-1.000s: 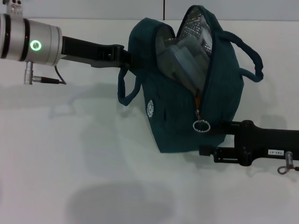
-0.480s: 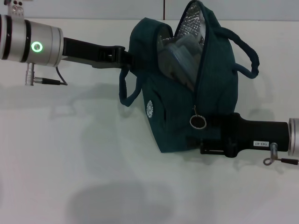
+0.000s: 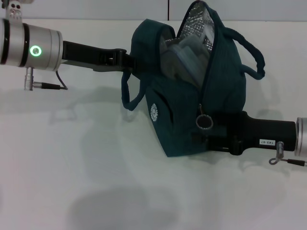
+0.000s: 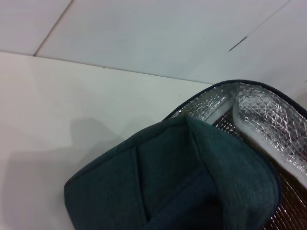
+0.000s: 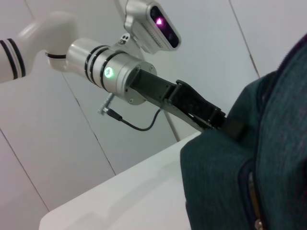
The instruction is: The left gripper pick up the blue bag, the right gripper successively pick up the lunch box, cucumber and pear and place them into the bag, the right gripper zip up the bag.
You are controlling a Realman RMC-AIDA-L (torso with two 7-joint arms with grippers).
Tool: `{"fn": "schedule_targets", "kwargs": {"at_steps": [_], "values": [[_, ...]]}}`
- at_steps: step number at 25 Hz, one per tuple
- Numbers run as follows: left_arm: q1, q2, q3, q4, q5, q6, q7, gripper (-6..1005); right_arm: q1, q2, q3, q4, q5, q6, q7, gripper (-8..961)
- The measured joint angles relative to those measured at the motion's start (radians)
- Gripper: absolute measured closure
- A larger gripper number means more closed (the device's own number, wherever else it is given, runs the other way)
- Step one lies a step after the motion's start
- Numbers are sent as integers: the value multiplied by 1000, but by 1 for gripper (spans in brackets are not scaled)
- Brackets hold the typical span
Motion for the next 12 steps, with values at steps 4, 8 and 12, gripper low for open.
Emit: {"fn": "schedule_targets", "kwargs": {"at_steps": [4, 8, 12], "values": [[-2, 0, 0, 0, 0, 0, 1, 958, -5, 0, 0, 12, 0, 1, 1, 346], [-7, 1, 0, 0, 0, 0, 1, 958, -12, 0, 1, 12, 1, 16, 2, 369], [-12, 1, 0, 0, -1, 0, 1, 957, -19, 0, -1, 20, 30, 48, 21, 505]]}}
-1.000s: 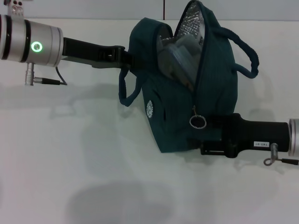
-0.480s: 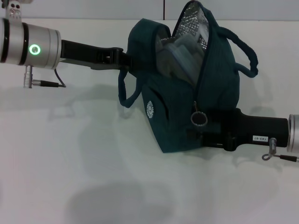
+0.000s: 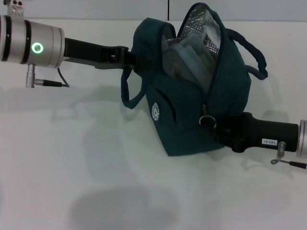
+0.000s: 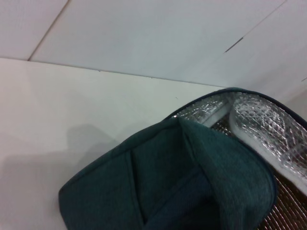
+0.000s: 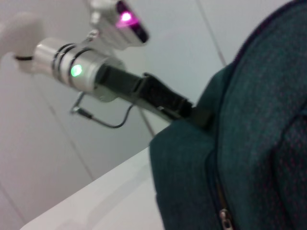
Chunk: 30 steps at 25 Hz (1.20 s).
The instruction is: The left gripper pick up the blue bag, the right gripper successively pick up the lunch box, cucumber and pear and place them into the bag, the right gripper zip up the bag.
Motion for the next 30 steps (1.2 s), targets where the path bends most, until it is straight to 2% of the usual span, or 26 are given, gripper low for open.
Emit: {"fn": "schedule_targets", "kwargs": {"at_steps": [1, 7, 18, 21, 27, 30], "values": [[-1, 0, 0, 0, 0, 0, 0, 957, -1, 0, 0, 6, 10, 8, 4, 622], [2, -1, 0, 0, 0, 0, 0, 957, -2, 0, -22, 18, 42, 34, 0, 790], [9, -1, -10, 0, 0, 0, 11, 957, -19, 0, -24, 32, 110, 54, 5, 945], [10, 0, -10, 0, 0, 0, 12, 957, -30, 0, -25, 32, 123, 46, 6, 945], [12, -1, -11, 0, -1, -8, 28, 957, -44, -5, -15, 28, 139, -95, 8, 945], [14, 0, -11, 0, -11, -8, 37, 957, -52, -9, -14, 20, 157, -115, 9, 945]]}}
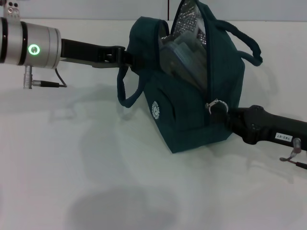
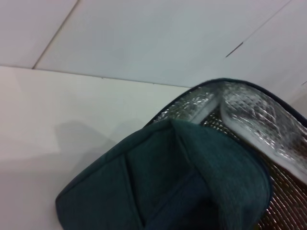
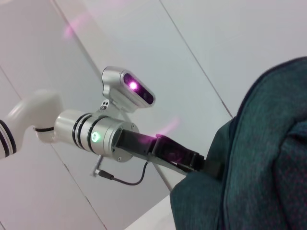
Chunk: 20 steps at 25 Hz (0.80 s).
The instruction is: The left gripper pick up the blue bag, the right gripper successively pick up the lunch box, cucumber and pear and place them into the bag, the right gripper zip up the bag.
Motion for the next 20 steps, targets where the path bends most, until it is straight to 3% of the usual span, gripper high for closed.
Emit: {"fn": "schedule_targets", "kwargs": {"at_steps": [9, 20], "values": [[11, 0, 1, -2, -5, 5, 12, 957, -12, -10, 26, -14, 4, -17, 5, 944], [12, 6, -36, -2, -11, 8, 33, 956, -14, -52, 18, -18, -46, -26, 146, 944]]}}
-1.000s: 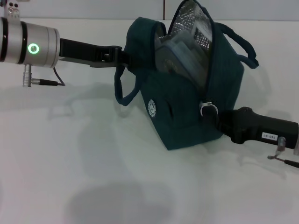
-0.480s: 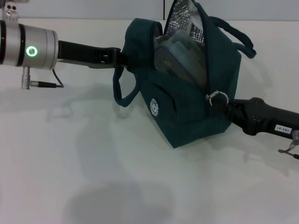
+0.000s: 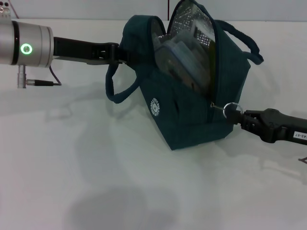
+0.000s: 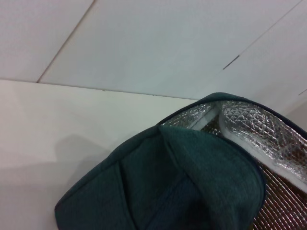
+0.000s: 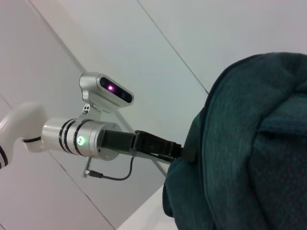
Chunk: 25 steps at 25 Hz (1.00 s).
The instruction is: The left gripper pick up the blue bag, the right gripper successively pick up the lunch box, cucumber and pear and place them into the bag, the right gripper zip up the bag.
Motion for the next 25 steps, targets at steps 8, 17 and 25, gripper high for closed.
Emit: {"fn": "schedule_targets", "kwargs": {"at_steps": [8, 17, 25], "values": [[-9, 1, -1, -36, -1, 0, 21, 956, -10, 11, 6, -37, 11, -4, -18, 944], [12, -4, -4, -38, -109, 52, 160, 882, -11, 41, -1, -137, 4, -4, -41, 945], [76, 14, -8, -38, -293, 82, 340, 640, -5, 44, -3, -150, 4, -6, -78, 944]]}}
